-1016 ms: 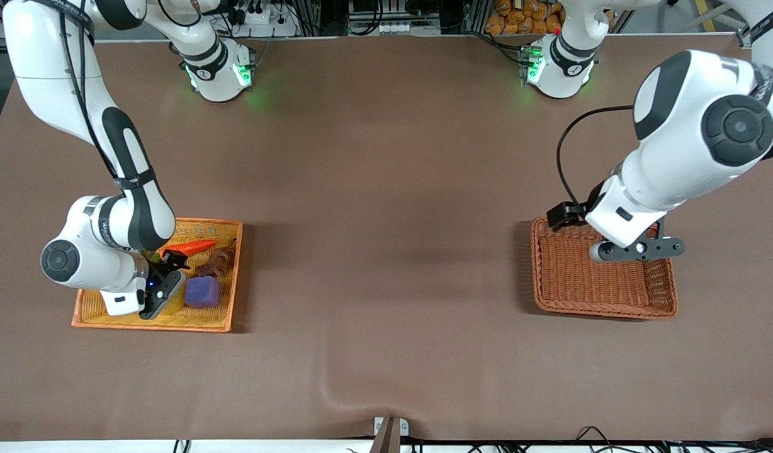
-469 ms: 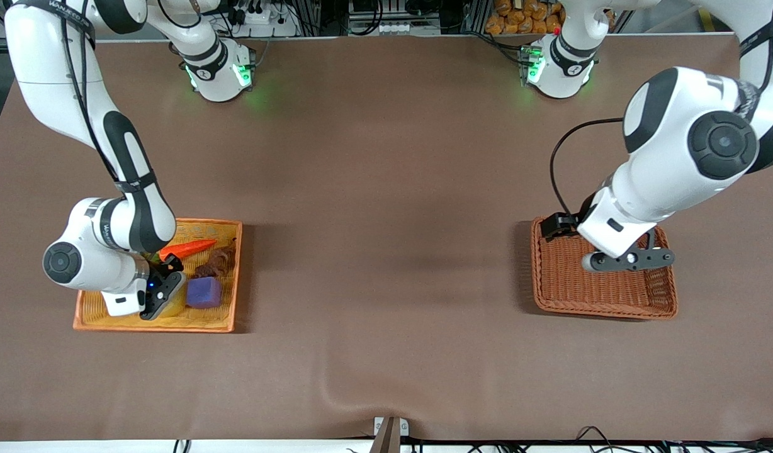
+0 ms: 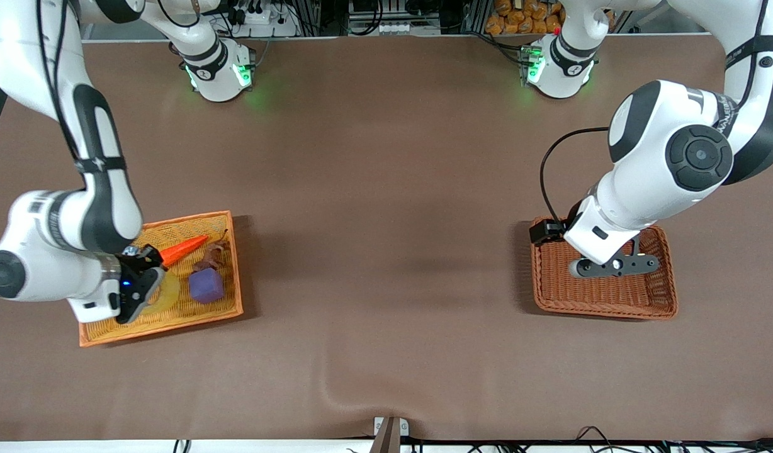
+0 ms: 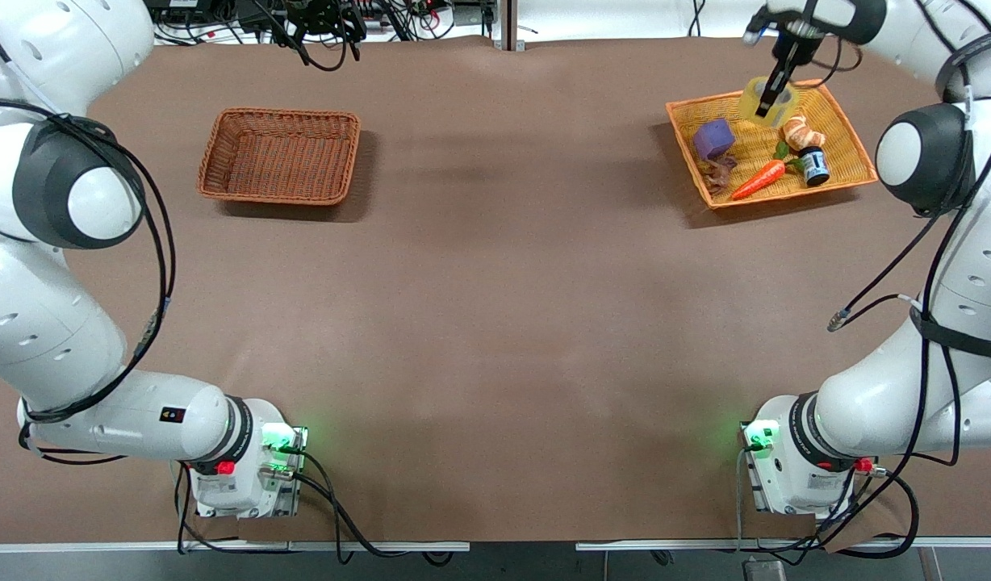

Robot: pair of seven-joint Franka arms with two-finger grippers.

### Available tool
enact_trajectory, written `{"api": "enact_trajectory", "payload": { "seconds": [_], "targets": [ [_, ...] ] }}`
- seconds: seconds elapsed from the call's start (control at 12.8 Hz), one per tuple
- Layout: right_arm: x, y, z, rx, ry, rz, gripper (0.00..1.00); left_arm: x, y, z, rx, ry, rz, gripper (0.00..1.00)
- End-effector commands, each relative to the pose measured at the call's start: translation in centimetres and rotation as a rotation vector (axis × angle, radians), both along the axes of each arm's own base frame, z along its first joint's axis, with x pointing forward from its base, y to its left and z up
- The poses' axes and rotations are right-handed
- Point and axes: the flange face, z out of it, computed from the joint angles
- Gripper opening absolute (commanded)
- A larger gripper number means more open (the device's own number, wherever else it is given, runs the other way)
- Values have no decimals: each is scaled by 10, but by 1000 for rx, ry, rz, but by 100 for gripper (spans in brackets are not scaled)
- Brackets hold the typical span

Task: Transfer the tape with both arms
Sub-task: 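Reach the right gripper down to the tape roll in the yellow tray, then grasp the tape roll and carry it toward the table middle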

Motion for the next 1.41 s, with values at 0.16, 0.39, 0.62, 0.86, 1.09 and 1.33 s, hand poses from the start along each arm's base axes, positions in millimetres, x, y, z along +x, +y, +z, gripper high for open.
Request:
{"api": "enact_trajectory", "payload": {
  "seconds": [0.16,0.39,0.62,0.86,1.09,1.33],
  "targets": [
    [-20,140,72,-69,54,-224,0,4,4,-19,25,18,22,100],
    [-53,291,65,-61,60,-453,0,9,-2,-37,20,21,20,100],
    [-86,427,19,0,-55,-607,0,5,-3,-60,41,34,115,100],
    [-136,533,-67,61,-124,-710,0,11,4,-85,68,43,119,100],
    [-159,586,-132,123,-162,-774,7,15,5,-95,61,38,121,100],
    [-141,564,-72,113,-146,-796,100,11,5,-106,60,41,104,100]
  ]
}}
